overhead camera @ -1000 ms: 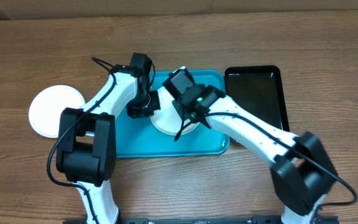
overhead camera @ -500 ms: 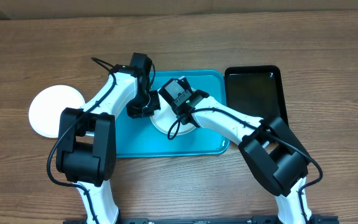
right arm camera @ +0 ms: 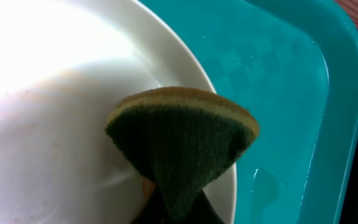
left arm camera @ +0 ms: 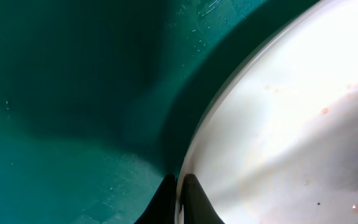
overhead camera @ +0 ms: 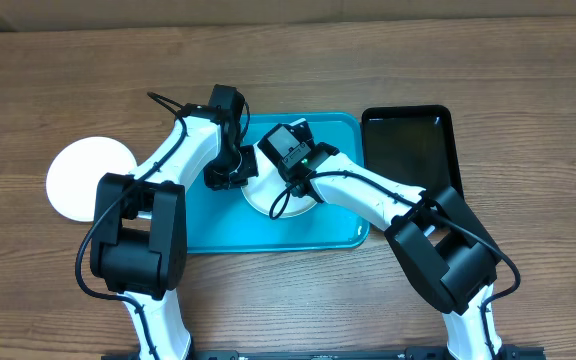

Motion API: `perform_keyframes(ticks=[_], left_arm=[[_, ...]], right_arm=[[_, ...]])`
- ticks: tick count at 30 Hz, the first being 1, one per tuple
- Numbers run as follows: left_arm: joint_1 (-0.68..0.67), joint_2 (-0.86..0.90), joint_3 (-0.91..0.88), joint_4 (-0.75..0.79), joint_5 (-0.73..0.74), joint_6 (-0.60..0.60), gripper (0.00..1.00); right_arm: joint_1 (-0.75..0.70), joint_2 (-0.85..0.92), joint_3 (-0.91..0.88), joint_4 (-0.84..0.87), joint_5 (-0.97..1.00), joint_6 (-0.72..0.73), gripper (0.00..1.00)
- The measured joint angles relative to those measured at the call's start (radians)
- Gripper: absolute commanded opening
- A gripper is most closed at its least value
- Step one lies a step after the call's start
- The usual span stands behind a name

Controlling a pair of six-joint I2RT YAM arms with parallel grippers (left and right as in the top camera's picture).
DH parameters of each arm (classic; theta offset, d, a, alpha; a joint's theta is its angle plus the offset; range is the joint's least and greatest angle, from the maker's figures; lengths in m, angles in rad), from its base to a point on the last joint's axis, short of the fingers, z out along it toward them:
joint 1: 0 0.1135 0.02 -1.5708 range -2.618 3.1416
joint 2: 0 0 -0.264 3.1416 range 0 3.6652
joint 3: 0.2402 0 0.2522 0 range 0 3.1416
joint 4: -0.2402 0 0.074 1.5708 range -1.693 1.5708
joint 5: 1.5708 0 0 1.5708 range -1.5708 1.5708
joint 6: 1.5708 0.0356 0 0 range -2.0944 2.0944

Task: Clean dirty plates on tray and stack at the side
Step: 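Wipe the white plate held by the left gripper with the sponge, then return the sponge to the black tray, release it, raise right gripper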

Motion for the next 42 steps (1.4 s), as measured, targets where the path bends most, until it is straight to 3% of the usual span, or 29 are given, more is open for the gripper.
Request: perform_keyframes(ticks=[13, 27, 36, 42], left_arm=[[-0.001, 0.0, 0.0, 0.0, 0.01, 0.0, 0.04], [-0.001, 0.0, -0.004, 0.004, 0.01, 0.0, 0.04], [-0.001, 0.0, -0.004, 0.004, 0.01, 0.0, 0.04], [-0.001, 0.0, -0.004, 0.004, 0.01, 0.0, 0.04]], right_arm=[[-0.043, 0.024, 0.017, 0.017, -0.08, 0.051, 0.04], [-0.067, 0.024, 0.044, 0.031, -0.471, 0.048, 0.04], [-0.176, 0.016, 0.148, -0.169, -0.685, 0.016, 0.04], [-0.346, -0.124, 0.185, -0.313, -0.742, -0.037, 0.04]])
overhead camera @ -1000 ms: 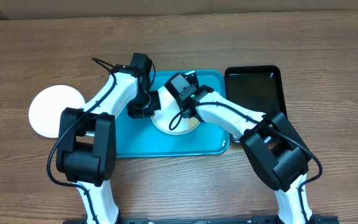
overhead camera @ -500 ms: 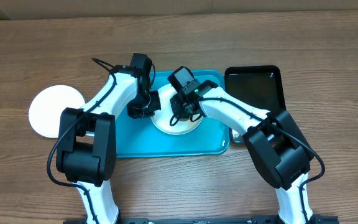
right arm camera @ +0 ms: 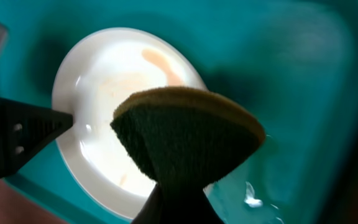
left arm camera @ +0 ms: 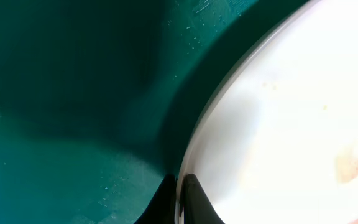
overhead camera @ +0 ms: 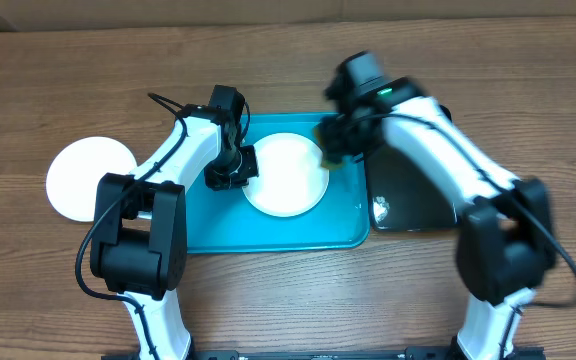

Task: Clean dirty plates on tray and stack at the side
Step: 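Return the sponge to the black tray, release it, raise right gripper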

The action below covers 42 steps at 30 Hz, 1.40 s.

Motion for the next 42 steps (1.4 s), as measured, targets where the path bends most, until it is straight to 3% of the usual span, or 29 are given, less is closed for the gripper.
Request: perform_keyframes(ticks=[5, 11, 18, 20, 24, 25, 26, 28, 30, 31, 33, 36, 37, 38, 42], left_arm=[[0.0, 0.0, 0.0, 0.001, 0.0, 0.0, 0.05], [0.0, 0.0, 0.0, 0.002, 0.0, 0.0, 0.04], [0.0, 0.0, 0.0, 0.003, 0.0, 0.0, 0.04], [0.0, 0.0, 0.0, 0.003, 0.0, 0.0, 0.05], [0.0, 0.0, 0.0, 0.003, 0.0, 0.0, 0.1], [0.0, 0.0, -0.001, 0.005, 0.0, 0.0, 0.13], [0.0, 0.001, -0.002, 0.005, -0.002, 0.001, 0.16], [0.0, 0.004, -0.004, 0.005, -0.005, 0.003, 0.35], [0.0, 0.005, -0.005, 0.005, -0.01, 0.003, 0.41], [0.0, 0.005, -0.005, 0.007, -0.011, 0.001, 0.39], [0.0, 0.005, -0.005, 0.007, -0.014, 0.002, 0.22], [0.0, 0.005, -0.005, 0.008, -0.011, 0.003, 0.07], [0.0, 0.005, -0.005, 0.008, -0.011, 0.004, 0.04], [-0.001, 0.005, -0.005, 0.007, -0.011, 0.004, 0.04], [0.0, 0.002, -0.005, 0.007, -0.004, 0.005, 0.04]], right_arm=[[-0.125, -0.087, 0.016, -0.099, 0.037, -0.016, 0.04], [-0.233, -0.087, -0.035, -0.101, 0.186, -0.019, 0.04], [-0.281, -0.065, -0.203, 0.093, 0.285, -0.022, 0.05], [-0.282, -0.058, -0.261, 0.171, 0.293, -0.023, 0.13], [-0.282, -0.05, -0.329, 0.227, 0.299, -0.021, 0.49], [-0.282, -0.05, -0.332, 0.227, 0.299, -0.015, 0.52], [-0.282, -0.049, -0.334, 0.228, 0.3, -0.02, 0.54], [-0.282, -0.049, -0.334, 0.231, 0.298, -0.023, 0.61], [-0.283, -0.049, -0.333, 0.229, 0.291, -0.025, 0.69], [-0.283, -0.049, -0.327, 0.219, 0.285, -0.024, 0.71], [-0.286, -0.049, -0.285, 0.17, 0.276, -0.025, 0.81], [-0.299, -0.05, -0.176, 0.089, 0.269, -0.022, 0.88], [-0.309, -0.051, -0.129, 0.058, 0.271, -0.024, 0.89], [-0.32, -0.053, -0.08, 0.026, 0.278, -0.026, 1.0], [-0.388, -0.077, 0.028, -0.027, 0.336, -0.027, 1.0]])
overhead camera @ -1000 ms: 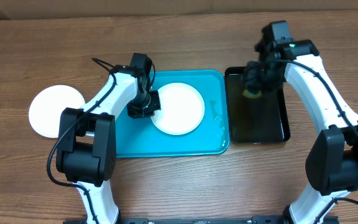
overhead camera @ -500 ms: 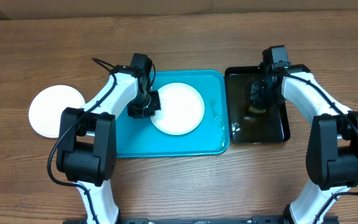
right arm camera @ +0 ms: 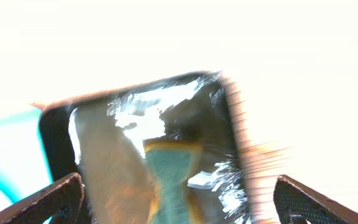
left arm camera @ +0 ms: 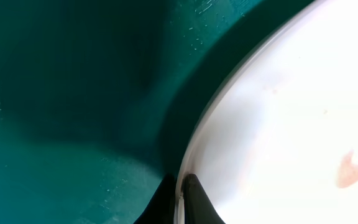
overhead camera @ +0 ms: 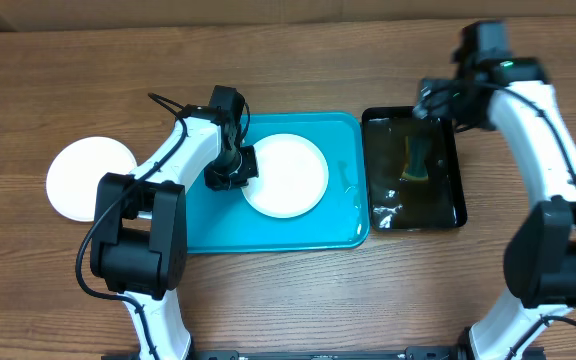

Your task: Clean dirty plates on tray and stack at the side

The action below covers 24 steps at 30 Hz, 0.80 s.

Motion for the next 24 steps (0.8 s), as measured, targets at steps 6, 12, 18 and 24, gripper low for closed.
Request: perform_keyframes(ticks=[6, 12, 18, 24], left_arm=[[0.0, 0.001, 0.017, -0.037, 0.002, 0.0, 0.04], [0.0, 0.017, 0.095, -0.141, 0.019, 0.0, 0.04], [0.0, 0.021, 0.238, -0.269, 0.023, 0.0, 0.04], [0.0, 0.021, 0.377, -0.348, 0.023, 0.0, 0.04]], right_arm=[[-0.114, -0.014, 0.013, -0.004, 0.075, 0.0, 1.0], [-0.13, -0.014, 0.013, -0.004, 0.089, 0.001, 1.0], [-0.129, -0.014, 0.013, -0.003, 0.091, 0.001, 1.0], [-0.129, -0.014, 0.013, -0.004, 0.091, 0.001, 1.0]])
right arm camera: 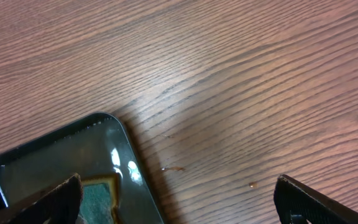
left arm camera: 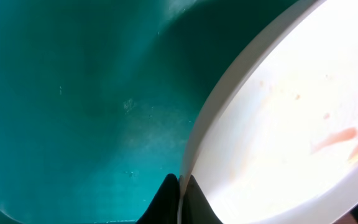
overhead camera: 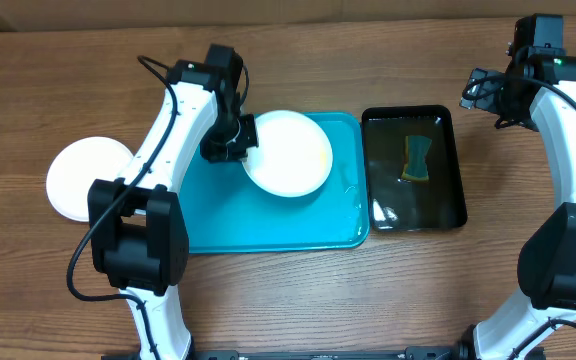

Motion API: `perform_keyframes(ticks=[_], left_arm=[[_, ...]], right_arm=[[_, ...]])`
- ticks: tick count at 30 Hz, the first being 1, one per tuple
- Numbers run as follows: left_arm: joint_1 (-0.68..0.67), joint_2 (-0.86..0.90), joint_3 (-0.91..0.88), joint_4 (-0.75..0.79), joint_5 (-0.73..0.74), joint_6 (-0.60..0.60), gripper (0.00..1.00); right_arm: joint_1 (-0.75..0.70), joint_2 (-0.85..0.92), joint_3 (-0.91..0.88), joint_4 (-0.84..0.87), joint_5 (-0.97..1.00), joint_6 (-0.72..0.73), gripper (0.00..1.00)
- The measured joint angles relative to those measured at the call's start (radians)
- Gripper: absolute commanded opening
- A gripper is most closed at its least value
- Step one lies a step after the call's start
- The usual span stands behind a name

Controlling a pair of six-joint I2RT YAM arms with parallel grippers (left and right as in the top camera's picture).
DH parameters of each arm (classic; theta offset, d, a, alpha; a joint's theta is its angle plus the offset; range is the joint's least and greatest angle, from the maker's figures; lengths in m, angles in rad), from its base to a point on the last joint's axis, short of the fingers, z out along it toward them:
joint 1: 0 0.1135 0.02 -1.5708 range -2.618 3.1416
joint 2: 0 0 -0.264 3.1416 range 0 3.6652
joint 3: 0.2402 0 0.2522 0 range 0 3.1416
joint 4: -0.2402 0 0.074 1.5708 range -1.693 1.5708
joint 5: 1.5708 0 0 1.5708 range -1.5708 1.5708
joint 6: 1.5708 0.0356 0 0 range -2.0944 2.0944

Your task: Clean dirty plates on tray and stack at the side

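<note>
A white plate (overhead camera: 288, 152) with faint orange smears (left arm camera: 334, 135) hangs tilted above the teal tray (overhead camera: 268, 230). My left gripper (overhead camera: 238, 138) is shut on its left rim; in the left wrist view the fingertips (left arm camera: 180, 186) pinch the plate's edge (left arm camera: 194, 155) over the tray floor (left arm camera: 73, 93). My right gripper (overhead camera: 495, 98) is open and holds nothing, over bare wood beyond the far right corner of the black tray (overhead camera: 456, 130). The green-and-yellow sponge (overhead camera: 417, 159) lies in that tray, its corner (right arm camera: 98, 199) showing in the right wrist view.
A second white plate (overhead camera: 83, 180) rests on the wooden table left of the teal tray. The black tray (right arm camera: 42, 162) holds water and sits right beside the teal tray. A few drops (right arm camera: 173, 168) spot the wood near it.
The left gripper has moved toward the far side and higher, and the plate it holds is now off the tray floor and tilted. The open right gripper is farther back and right of the black tray.
At first my right gripper pressed the sponge on the plate in the teal tray while the left pinched the plate's rim. Then the sponge was held at the tray's right edge. Later it lay in the black tray, released. Now the left holds the plate raised.
</note>
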Motion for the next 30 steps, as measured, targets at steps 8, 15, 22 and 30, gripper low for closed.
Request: perform_keyframes(ticks=[8, 15, 22, 30], left_arm=[[-0.018, 0.0, 0.114, -0.023, 0.0, -0.002, 0.04], [-0.108, 0.0, 0.131, 0.028, -0.008, -0.029, 0.04], [-0.248, 0.0, 0.131, 0.106, -0.079, -0.062, 0.04], [-0.385, 0.0, 0.131, 0.192, -0.235, -0.077, 0.04]], right_arm=[[0.0, 0.0, 0.0, 0.0, 0.0, -0.001, 1.0], [0.0, 0.0, 0.0, 0.0, 0.0, 0.0, 1.0], [0.0, 0.0, 0.0, 0.0, 0.0, 0.0, 1.0], [0.0, 0.0, 0.0, 0.0, 0.0, 0.0, 1.0]])
